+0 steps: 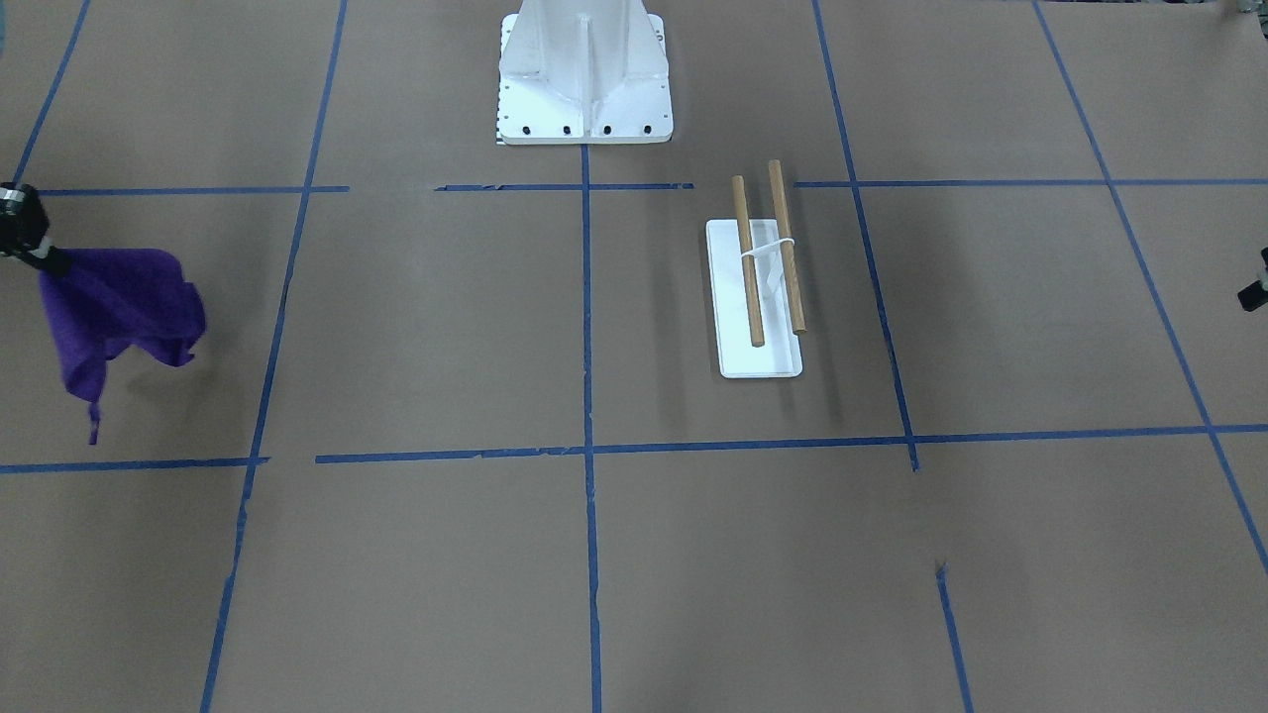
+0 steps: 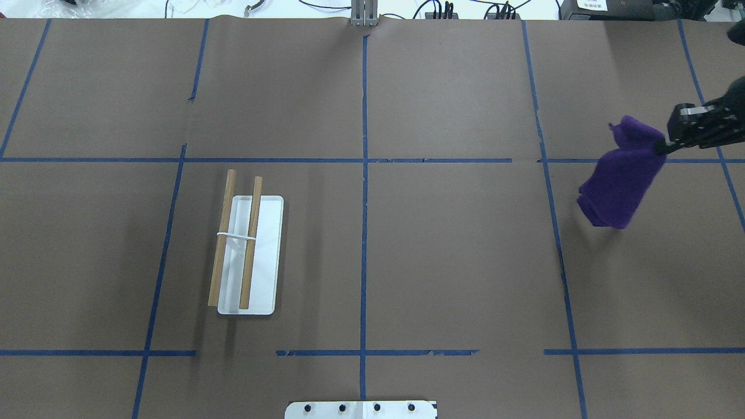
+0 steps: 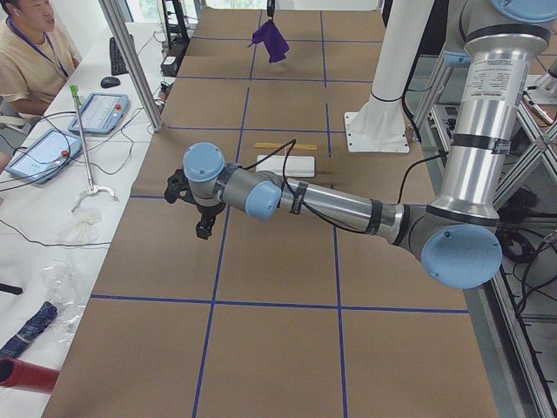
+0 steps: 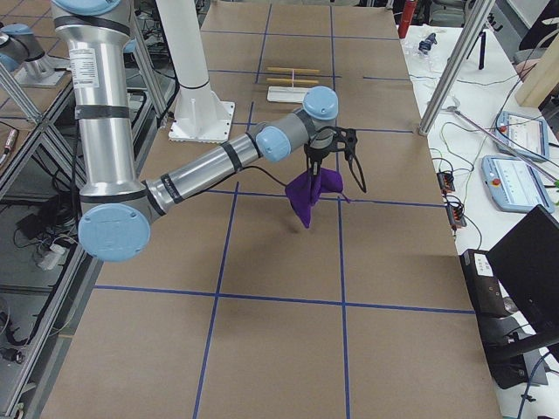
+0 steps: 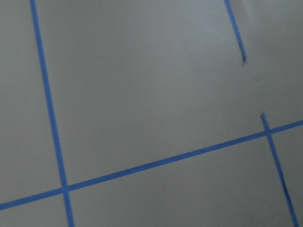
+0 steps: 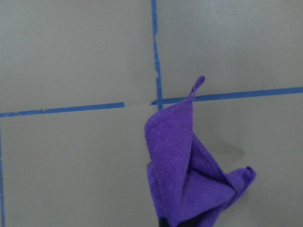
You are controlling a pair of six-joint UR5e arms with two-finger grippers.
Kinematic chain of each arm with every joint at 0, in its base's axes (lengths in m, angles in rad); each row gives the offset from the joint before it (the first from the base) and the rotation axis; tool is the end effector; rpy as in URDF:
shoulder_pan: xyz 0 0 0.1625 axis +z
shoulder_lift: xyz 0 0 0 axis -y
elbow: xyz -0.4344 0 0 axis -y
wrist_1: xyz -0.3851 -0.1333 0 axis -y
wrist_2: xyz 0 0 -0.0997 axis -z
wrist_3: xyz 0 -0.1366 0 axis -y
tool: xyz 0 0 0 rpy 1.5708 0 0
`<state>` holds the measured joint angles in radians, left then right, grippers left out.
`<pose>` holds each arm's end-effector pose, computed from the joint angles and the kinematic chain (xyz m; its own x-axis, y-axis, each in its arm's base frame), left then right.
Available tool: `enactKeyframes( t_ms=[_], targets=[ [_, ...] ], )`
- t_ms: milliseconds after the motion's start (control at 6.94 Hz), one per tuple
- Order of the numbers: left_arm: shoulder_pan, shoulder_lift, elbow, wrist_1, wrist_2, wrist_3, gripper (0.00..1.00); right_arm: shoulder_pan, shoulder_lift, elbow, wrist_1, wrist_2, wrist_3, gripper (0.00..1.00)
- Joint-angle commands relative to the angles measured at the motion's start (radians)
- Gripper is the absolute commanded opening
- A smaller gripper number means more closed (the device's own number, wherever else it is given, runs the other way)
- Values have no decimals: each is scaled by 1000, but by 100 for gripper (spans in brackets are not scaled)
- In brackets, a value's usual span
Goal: Hang towel on rack
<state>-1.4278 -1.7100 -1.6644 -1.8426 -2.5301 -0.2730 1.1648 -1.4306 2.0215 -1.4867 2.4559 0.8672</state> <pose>0.0586 -0.5575 0.5243 0.5265 0.2225 -0.8205 0.0179 0.9620 0.2723 -0.1770 -0.4816 0.3833 0.4879 0.0977 0.8674 -0.0985 0.9935 -0.0565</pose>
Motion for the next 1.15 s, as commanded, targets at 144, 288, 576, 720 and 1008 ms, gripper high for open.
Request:
enactKeyframes(
  t_ms=[144, 288, 576, 720, 1008],
  targets=[
    [221, -35, 5, -498, 0, -704, 100, -244, 287, 2, -3, -136, 460, 0],
    [275, -115, 18, -535, 1, -891, 100, -311, 353, 0, -1, -194, 568, 0],
    [344, -230, 11, -541, -1, -1183, 100, -368, 441, -4, 0, -233, 648, 0],
    [398, -279, 9, -541, -2, -1307, 100, -396, 478, -6, 0, -264, 648, 0],
    [453, -366, 12, -537, 1, -1554, 100, -454, 545, -30, 0, -345, 615, 0]
  ],
)
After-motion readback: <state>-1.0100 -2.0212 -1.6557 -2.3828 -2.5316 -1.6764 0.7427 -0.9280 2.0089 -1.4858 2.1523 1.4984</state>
